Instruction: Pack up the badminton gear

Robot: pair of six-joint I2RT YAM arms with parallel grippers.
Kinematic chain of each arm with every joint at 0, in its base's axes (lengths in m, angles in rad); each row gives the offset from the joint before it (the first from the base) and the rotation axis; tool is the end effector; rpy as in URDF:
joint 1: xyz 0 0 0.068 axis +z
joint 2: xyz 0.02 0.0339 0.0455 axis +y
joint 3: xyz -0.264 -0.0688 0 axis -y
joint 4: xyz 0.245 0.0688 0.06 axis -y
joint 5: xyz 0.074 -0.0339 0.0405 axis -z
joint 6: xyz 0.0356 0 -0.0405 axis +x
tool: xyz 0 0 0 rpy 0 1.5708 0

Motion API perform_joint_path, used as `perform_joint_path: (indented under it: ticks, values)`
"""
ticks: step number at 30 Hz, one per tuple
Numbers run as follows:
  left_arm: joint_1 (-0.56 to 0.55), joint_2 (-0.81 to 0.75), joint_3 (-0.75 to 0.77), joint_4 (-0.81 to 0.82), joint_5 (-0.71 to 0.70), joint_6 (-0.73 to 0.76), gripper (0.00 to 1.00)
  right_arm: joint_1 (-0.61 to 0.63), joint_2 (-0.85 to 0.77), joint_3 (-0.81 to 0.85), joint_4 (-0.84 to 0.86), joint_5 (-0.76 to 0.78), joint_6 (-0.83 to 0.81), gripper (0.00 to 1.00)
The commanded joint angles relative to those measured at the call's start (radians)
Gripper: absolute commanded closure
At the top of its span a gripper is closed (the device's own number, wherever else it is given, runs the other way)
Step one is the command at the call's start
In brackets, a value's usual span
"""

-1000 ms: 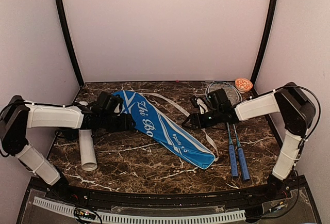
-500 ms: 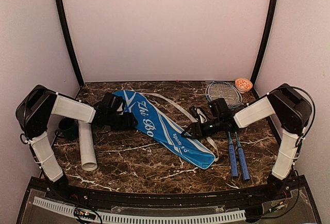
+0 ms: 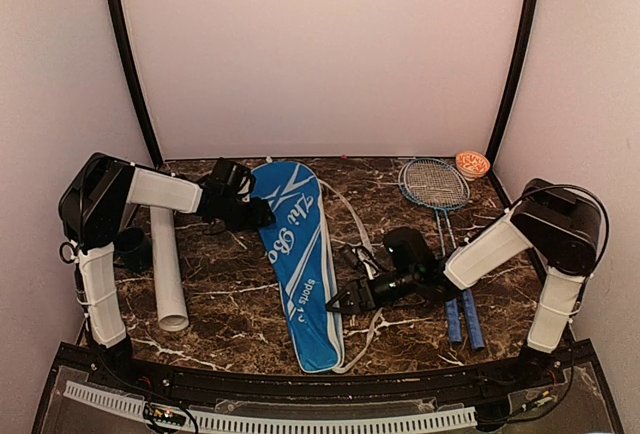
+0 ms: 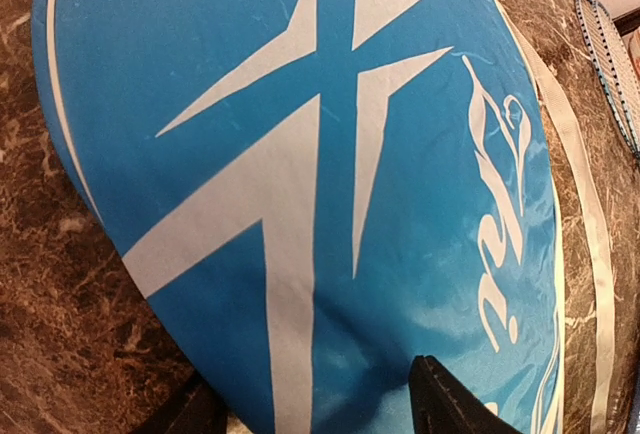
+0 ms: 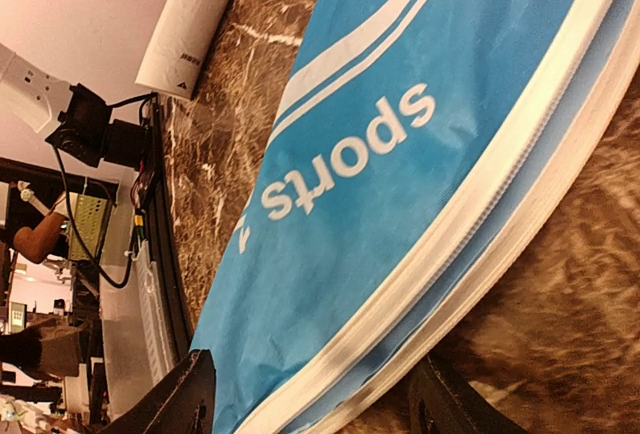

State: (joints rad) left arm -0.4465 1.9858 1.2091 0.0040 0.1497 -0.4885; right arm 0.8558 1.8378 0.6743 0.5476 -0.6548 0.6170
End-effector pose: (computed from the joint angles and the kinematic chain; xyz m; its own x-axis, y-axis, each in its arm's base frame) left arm 0.3778 -0.1868 0.1499 -0.8016 -0.1307 -0.5834 0.1666 0.8883 -0.4280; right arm 0.1969 0.2598 0.1079 -0.8440 -0.2721 -0.4622 -0.5352 0.3704 0.7592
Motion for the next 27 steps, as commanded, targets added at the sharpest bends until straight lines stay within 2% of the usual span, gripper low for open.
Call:
perform_joint_path:
  ticks: [1,6,9,13,20,25,27]
  values:
    - [0.006,-0.008,0.023,-0.043,0.078,0.067,0.36,0.025,-0.047,-0.017,0.054,0.038,0.081,0.34]
    - [0.005,-0.016,0.013,0.027,0.186,0.107,0.35,0.026,-0.073,0.007,0.028,0.027,0.059,0.33]
    - [0.006,0.026,0.072,0.006,0.246,0.11,0.37,0.027,-0.032,0.039,0.025,0.02,0.055,0.34]
    - [0.004,0.069,0.13,-0.03,0.257,0.127,0.38,0.042,0.046,0.07,0.076,-0.004,0.088,0.34]
    - [0.004,-0.006,0.123,-0.102,0.133,0.153,0.37,0.075,0.049,0.104,0.057,0.017,0.084,0.34]
    - [0.005,-0.219,0.001,-0.106,-0.034,0.15,0.37,0.058,-0.103,0.059,-0.083,0.129,0.004,0.33]
    - [0.003,-0.302,-0.035,-0.106,-0.059,0.16,0.37,0.033,-0.193,0.028,-0.136,0.18,-0.007,0.32]
